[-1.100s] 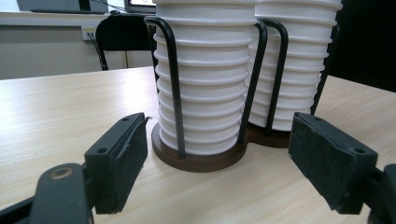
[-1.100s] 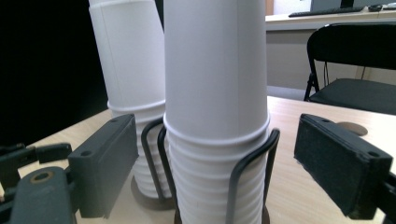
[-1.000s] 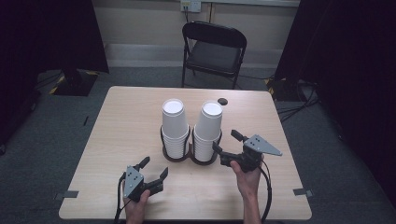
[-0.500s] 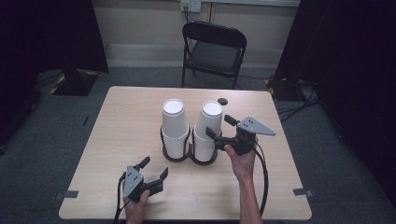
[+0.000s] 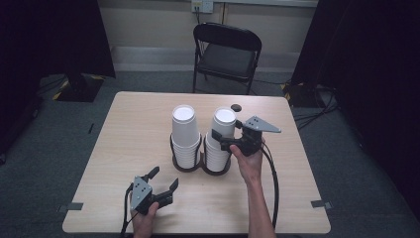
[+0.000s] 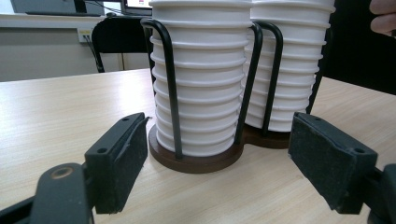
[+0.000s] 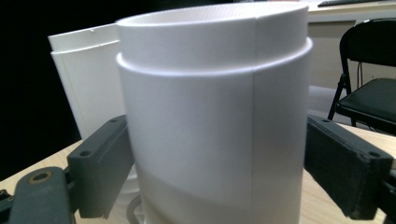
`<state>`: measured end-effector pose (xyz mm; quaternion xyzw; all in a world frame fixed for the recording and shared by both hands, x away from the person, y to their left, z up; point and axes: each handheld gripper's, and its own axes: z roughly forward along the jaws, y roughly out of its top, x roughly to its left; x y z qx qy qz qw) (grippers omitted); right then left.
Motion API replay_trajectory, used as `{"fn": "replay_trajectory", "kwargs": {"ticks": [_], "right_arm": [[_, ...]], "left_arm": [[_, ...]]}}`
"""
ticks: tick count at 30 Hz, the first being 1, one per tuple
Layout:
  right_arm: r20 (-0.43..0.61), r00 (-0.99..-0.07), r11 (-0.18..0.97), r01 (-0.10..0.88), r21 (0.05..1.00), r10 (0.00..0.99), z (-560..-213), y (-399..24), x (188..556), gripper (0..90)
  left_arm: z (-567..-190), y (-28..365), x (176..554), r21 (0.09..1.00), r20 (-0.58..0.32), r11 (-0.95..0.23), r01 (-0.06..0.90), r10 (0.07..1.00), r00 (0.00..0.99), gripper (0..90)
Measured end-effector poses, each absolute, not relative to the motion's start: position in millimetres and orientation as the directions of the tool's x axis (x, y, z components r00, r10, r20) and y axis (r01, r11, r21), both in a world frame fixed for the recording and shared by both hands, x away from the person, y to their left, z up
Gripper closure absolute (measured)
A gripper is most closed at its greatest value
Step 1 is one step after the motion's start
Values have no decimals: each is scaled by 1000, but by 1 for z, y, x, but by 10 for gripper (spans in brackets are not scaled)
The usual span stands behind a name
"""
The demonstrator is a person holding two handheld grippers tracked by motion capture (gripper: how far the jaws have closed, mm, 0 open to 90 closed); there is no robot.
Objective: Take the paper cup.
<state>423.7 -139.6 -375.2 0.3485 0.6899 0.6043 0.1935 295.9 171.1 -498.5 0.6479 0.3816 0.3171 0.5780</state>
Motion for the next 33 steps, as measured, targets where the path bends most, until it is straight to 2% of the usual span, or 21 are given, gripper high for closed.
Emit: {"fn": "replay_trajectory", "kwargs": {"ticks": [10, 33], "right_arm": [[148, -674, 68, 283, 957, 724, -385, -132, 430, 112], [104, -660, 113, 278, 954, 744, -385, -129, 429, 131]], "left_arm": [[-499, 171, 296, 991, -36, -36, 129, 857, 514, 197], [-499, 171, 295, 992, -30, -39, 123, 857, 514, 198]]}}
